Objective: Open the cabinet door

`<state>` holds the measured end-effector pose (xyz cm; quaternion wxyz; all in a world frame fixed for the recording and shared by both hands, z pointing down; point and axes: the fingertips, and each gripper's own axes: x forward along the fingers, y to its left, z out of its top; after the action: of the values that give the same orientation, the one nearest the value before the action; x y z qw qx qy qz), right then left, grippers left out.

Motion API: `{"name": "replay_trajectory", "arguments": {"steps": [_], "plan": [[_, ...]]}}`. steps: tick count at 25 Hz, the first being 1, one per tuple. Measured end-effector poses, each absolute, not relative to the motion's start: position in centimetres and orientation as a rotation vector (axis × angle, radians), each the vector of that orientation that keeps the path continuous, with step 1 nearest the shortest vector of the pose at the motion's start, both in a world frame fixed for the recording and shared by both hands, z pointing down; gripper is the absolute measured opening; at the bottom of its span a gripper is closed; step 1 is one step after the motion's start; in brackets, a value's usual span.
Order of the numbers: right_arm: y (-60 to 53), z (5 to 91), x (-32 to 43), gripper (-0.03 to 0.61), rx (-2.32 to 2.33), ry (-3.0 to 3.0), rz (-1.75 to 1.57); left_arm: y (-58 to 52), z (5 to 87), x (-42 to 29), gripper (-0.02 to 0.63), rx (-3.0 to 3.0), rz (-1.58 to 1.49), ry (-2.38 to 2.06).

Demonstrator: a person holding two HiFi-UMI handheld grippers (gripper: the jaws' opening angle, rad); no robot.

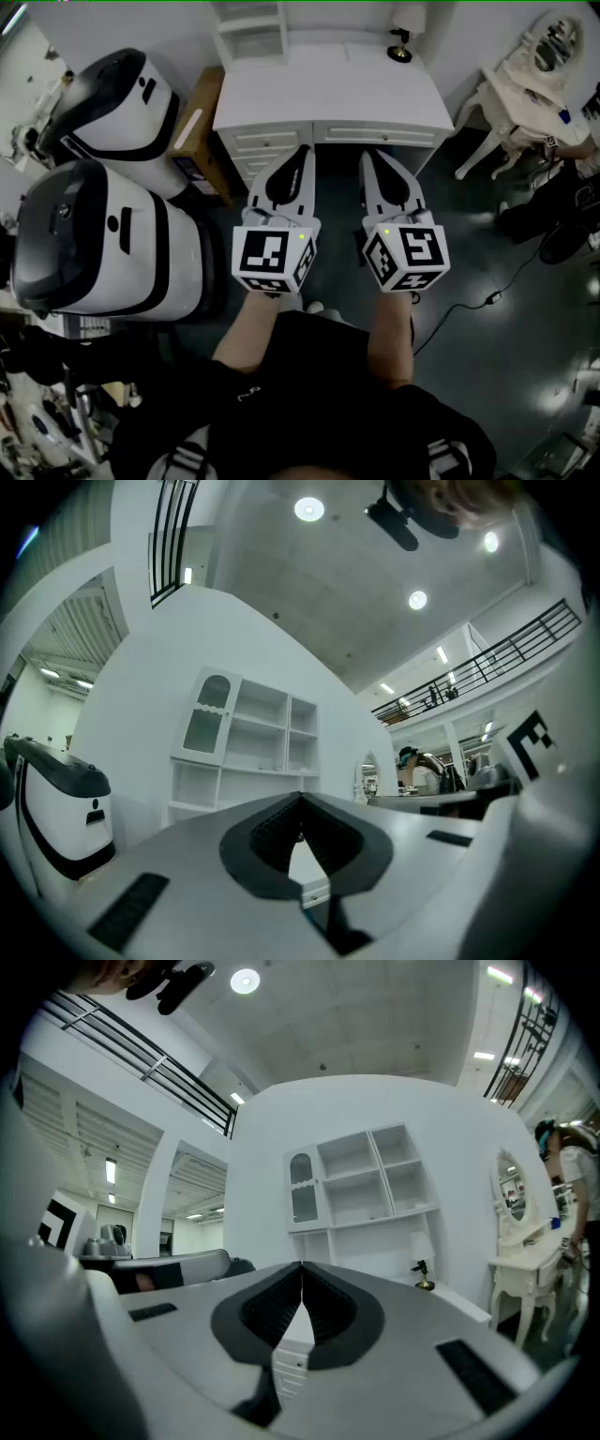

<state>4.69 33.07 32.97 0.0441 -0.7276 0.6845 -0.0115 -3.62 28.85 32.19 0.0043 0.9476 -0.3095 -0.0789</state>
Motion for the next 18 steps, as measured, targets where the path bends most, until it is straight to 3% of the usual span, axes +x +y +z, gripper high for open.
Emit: {"name": "replay_trajectory", "arguments": {"steps": [18], "plan": [[29.3,35.0,5.3,0.023,-2.130,2.106,-0.112,25.4,34.2,-2.8,0.011,2.943,-0.170,-0.990]]}}
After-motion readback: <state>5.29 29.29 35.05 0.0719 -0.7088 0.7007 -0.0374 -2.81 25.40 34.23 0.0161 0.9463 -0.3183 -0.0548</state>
